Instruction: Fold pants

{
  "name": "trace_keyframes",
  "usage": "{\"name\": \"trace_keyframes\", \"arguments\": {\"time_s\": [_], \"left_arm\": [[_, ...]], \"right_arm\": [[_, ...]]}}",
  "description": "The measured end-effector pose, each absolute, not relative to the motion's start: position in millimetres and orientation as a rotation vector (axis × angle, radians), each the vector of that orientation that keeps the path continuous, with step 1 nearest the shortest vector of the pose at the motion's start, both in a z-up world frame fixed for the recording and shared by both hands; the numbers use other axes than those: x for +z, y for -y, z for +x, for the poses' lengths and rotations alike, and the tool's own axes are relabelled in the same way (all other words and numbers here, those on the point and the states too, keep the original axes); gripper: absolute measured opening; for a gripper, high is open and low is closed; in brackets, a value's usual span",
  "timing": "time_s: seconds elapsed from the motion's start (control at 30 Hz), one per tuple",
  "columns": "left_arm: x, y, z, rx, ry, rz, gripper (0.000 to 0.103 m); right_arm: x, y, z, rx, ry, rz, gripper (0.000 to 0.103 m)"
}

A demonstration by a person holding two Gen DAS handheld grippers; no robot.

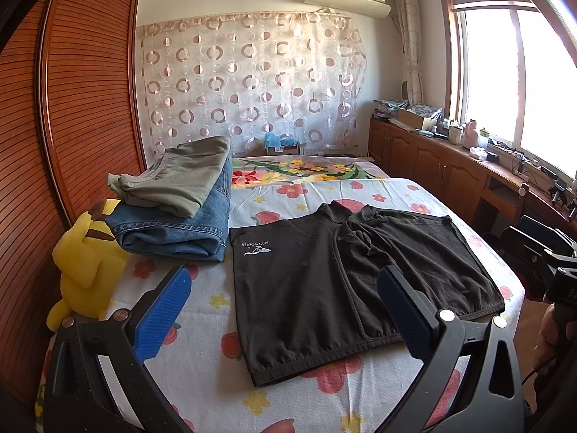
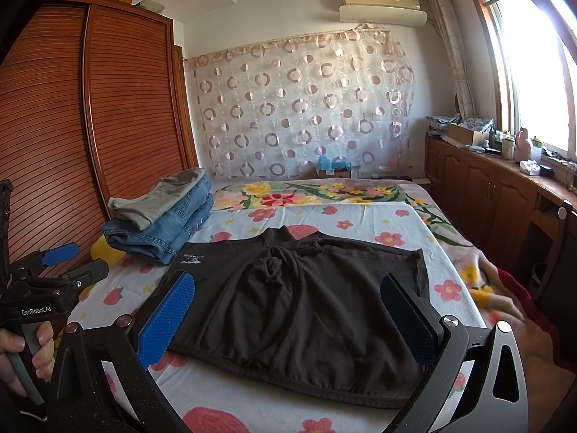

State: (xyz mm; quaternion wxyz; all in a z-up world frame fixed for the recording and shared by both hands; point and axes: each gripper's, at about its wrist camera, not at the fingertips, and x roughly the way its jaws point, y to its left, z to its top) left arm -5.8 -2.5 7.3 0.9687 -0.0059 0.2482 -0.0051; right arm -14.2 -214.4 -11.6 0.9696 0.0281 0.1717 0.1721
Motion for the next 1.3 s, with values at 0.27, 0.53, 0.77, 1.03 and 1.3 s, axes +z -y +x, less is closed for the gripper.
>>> {"name": "trace_keyframes", "arguments": {"time_s": [0.27,0.53,0.77,1.03,1.3], "left_arm": [[7.3,2.9,-5.8,-0.012,-0.502,-0.01,0.103],[8.7,3.4,-6.9,-0.009,-0.503,-0.011,0.103],[7.7,2.8,-6.8,-0.01,-0.501,-0.01,0.103],[7.9,3.0,-7.0,-0.01,-0.501,-0.011,0.103],[8.7,4.4,-7.8,-0.009,-0.5,-0.01,0.103]], "right_arm": [[-12.1,214.1,-14.2,0.348,-0.348,0.057,0.103],[-12.1,213.3,-15.2,0.345,-0.344,0.059,0.103],[-12.1,213.6,-15.0,0.345,-0.344,0.059,0.103],[-12.0,213.4,-14.6,0.347,-0.343,0.058,0.103],[-11.9,213.3,-14.7,0.347,-0.344,0.058,0.103]]}}
